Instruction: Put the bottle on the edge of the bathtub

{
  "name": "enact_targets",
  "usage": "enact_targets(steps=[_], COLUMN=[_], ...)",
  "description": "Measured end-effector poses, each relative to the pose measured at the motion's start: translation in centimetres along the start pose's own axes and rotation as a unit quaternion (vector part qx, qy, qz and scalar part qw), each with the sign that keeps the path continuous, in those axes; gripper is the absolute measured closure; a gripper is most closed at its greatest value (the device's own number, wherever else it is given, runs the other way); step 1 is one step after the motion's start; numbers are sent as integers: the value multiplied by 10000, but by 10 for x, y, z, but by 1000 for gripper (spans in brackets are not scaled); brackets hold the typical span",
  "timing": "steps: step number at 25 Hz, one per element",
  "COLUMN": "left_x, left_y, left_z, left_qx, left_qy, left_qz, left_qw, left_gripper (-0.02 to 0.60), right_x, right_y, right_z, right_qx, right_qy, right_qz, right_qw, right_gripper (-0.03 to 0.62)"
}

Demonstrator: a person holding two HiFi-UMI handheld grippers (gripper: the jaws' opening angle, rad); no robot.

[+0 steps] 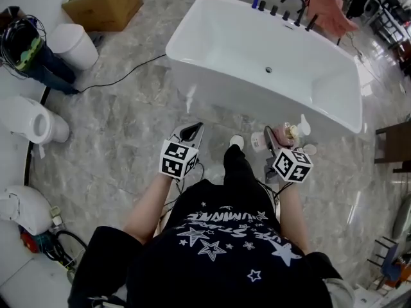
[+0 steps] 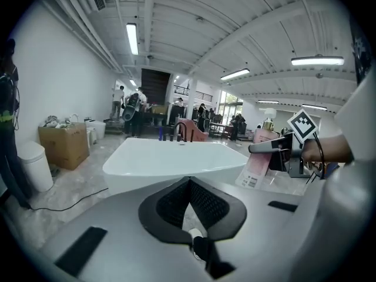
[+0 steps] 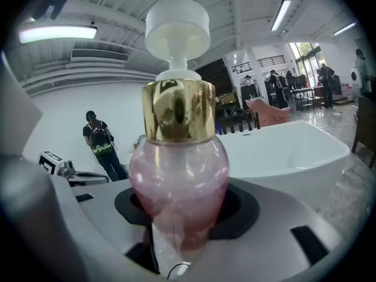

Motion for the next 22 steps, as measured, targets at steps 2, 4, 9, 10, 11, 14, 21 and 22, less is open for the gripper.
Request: enact_targets(steps=[2,4,9,10,11,14,21,22], left_x=[1,2,15,20,25,42,82,87], left_y=[7,16,69,84,101,157,286,299], left_z=[12,24,60,68,77,103,145,149], left_qx=[121,195,452,519,576,645,776,801], left_qy=[-42,-55,45,49,46,70,95,81], left_qz=[17,56,117,117,120,188,369,394], left_qw=[9999,9998,9989,9986,9983,9977,9963,9960], left_gripper=[566,566,566,566,566,566,566,566], right_x=[4,9,29,33,38,59,111,116], right_y=[25,51,139,159,180,242,368,382], right_z=[-3,-9,-41,-50,-60,-86,-146,-154], right_qx=[73,121,287,324,352,404,483,484], right_qy=[30,71,142,148,145,76,-27,-5], right_qz=[-12,-61,-106,-73,-37,38,222,240], right_qw=[10000,9999,9994,9993,9993,9991,9986,9985], right_gripper=[367,367,367,367,367,367,368,368])
Point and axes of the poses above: the fingertips, and each gripper's own axes: y forward along the fingers, z to its left, x out of its top, the point moved 6 cm from there along -y, backward along the fingers, and after that the axes turned 12 degrees about -z, right-handed, at the moved point
